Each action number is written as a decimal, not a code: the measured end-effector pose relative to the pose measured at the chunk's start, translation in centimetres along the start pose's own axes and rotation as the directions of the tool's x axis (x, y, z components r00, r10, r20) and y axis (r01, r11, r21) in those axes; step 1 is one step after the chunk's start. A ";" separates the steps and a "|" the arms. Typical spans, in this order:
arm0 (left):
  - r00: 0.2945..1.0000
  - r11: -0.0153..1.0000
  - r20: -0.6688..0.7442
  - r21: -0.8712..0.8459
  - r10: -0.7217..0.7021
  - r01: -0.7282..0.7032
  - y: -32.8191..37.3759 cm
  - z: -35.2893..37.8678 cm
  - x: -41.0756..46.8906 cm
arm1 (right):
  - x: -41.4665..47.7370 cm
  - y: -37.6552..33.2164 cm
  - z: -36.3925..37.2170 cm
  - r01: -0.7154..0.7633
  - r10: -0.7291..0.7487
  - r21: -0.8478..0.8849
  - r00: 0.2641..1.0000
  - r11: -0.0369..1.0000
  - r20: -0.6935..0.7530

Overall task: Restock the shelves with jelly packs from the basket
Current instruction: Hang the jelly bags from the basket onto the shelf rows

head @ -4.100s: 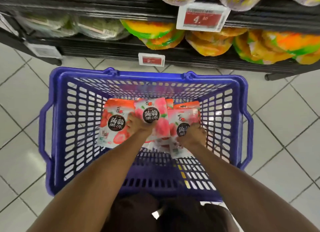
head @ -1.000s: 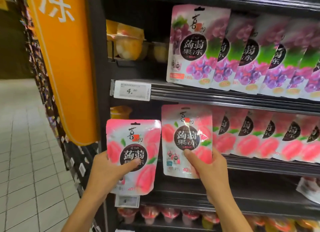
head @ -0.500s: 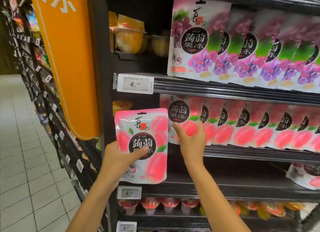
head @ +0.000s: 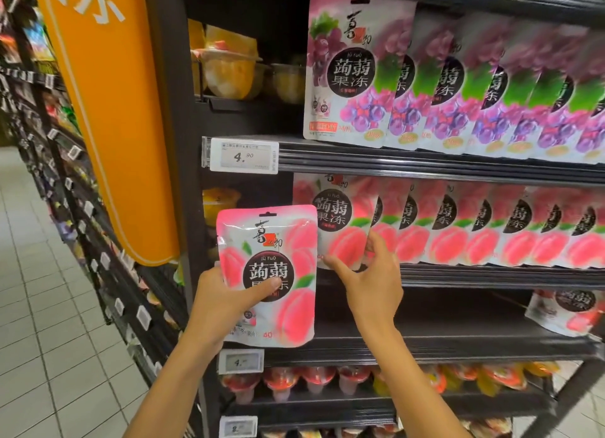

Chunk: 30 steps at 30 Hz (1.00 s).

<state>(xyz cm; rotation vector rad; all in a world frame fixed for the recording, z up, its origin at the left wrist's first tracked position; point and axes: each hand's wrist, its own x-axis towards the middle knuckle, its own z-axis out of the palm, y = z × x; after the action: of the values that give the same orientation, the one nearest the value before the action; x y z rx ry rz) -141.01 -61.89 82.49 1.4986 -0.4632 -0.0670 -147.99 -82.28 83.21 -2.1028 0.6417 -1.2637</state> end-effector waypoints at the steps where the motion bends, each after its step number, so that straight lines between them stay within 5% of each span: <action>1: 1.000 1.000 0.005 0.000 0.002 -0.002 0.1 0.1 0.0 | 0.1 -0.1 0.0 0.008 -0.009 -0.055 1.000 0.998 -0.029; 10: 1.000 1.000 0.023 0.019 -0.002 0.002 0.9 0.6 0.3 | 0.4 -0.6 0.9 0.009 -0.014 -0.120 0.999 0.993 -0.043; 15: 1.000 0.998 0.002 0.058 -0.021 0.021 1.4 0.6 1.0 | -0.7 -0.3 0.4 0.022 -0.011 0.105 0.994 0.994 -0.106; 18: 1.000 0.998 0.025 0.058 0.004 -0.005 1.8 0.8 1.5 | -1.2 -1.2 -0.6 -0.063 -0.026 0.458 0.982 0.887 0.185; 21: 0.999 0.997 0.039 0.069 0.032 -0.035 2.2 1.4 2.0 | -1.9 -2.3 -1.1 -0.255 -0.108 0.522 0.816 0.814 0.567; 27: 0.998 0.998 -0.010 -0.020 0.054 -0.054 3.9 2.1 2.5 | -0.5 -3.2 -1.1 -0.368 0.014 0.631 0.870 0.683 0.493; 30: 0.979 0.983 -0.088 0.020 0.183 -0.182 4.5 2.2 1.8 | 0.9 -3.8 -0.6 -0.350 0.061 0.620 0.897 0.702 0.438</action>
<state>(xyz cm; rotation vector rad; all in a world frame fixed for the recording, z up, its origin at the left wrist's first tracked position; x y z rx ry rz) -141.21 -64.15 87.33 1.4581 -0.5276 0.1472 -147.78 -80.33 86.61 -1.5131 0.1676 -0.7424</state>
